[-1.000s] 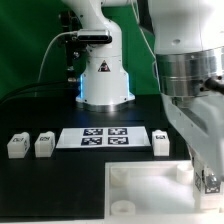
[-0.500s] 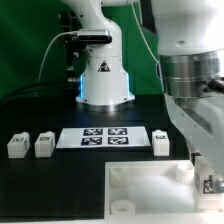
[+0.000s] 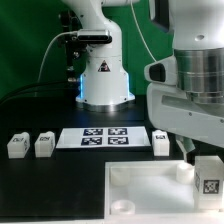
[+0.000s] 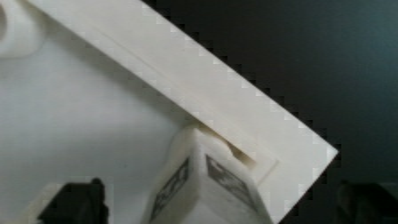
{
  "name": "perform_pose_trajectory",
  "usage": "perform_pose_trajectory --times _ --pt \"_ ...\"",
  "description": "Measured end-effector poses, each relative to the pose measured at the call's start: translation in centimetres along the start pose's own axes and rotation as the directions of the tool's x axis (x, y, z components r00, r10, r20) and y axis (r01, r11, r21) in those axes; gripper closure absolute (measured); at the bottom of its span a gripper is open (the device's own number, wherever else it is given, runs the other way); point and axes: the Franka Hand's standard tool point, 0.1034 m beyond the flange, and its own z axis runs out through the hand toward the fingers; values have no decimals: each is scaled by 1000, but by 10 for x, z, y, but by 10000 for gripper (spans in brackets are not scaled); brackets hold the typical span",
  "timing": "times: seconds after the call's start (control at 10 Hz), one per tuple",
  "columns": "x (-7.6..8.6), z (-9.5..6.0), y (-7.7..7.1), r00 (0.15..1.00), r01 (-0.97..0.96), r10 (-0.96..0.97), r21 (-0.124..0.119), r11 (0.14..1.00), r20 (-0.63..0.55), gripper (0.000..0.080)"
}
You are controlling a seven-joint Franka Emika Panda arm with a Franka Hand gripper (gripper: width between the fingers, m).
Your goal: Assemble one leg
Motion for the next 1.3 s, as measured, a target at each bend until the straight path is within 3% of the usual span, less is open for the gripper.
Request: perform_pose_trajectory --times 0.3,0.5,0.8,1.0,1.3 --pt "7 -1 3 900 435 -435 -26 900 -20 150" --pt "14 -3 6 749 661 -662 -38 749 -22 150" --pt "15 -2 6 792 609 -610 -35 793 -32 172" --pt "14 -2 5 883 467 -468 -26 884 -37 512" --pt "14 -3 5 981 192 -192 -16 981 -39 507"
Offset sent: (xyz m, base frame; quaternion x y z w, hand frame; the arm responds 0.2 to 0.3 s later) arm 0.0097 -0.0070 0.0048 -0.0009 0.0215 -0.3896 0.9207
